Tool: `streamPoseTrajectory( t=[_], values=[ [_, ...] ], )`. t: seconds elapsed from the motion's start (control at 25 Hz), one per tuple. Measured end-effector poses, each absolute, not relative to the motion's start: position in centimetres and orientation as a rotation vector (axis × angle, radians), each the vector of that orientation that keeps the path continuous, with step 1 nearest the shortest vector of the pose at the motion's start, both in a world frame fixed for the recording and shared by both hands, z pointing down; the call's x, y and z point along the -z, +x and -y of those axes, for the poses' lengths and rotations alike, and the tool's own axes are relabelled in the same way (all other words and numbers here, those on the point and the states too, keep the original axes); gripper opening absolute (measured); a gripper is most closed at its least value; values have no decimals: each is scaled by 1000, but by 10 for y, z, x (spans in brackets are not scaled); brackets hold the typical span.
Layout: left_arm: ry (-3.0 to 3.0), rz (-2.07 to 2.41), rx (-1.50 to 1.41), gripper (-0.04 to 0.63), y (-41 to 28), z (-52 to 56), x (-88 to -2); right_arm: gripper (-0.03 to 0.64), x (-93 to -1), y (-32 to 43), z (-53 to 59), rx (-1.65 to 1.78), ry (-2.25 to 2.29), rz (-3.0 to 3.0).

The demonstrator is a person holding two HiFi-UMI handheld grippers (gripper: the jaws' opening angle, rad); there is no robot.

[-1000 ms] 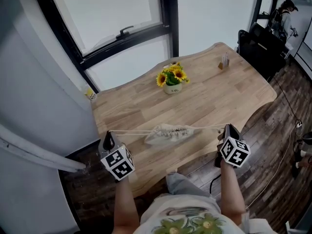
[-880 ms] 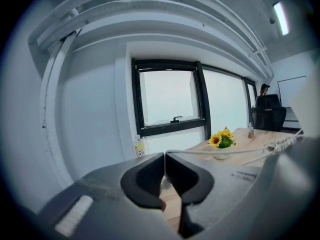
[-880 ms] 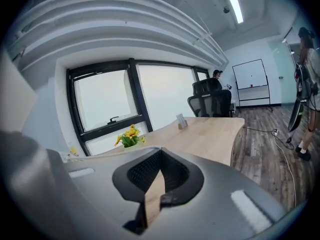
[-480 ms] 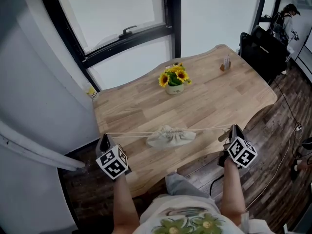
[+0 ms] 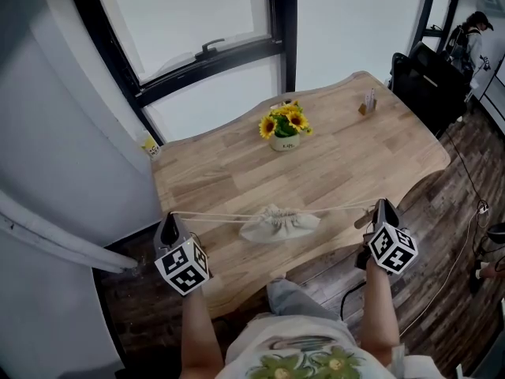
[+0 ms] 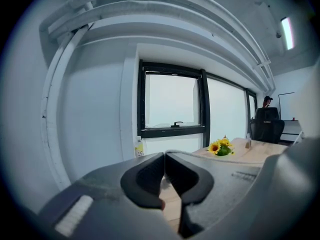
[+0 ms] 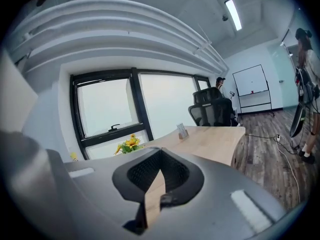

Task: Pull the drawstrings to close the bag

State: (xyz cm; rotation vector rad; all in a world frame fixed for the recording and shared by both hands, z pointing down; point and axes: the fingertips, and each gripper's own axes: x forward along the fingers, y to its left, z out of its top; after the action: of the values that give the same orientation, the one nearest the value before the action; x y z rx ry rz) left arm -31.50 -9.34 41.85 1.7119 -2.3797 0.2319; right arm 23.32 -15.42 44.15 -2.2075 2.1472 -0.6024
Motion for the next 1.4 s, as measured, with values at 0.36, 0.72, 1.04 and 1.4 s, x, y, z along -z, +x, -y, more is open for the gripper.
streamPoseTrajectory(
  t=[0.36,0.72,1.04,1.4],
  values=[
    [1822,2321,-101,14,-287,98,-382,3,-393,195,153,343,-2085,-2306],
    [2011,2211,-102,14,-226,104,-368,3,-378,158,142,308,-1941,-2415],
    [2114,2123,-136,14,-187,98,-372,3,-383,129,131,342,-1846,-2498],
    [2141,2093,-175,14,-173,92,-377,2,-388,115,122,330,-1808,-2579]
  ],
)
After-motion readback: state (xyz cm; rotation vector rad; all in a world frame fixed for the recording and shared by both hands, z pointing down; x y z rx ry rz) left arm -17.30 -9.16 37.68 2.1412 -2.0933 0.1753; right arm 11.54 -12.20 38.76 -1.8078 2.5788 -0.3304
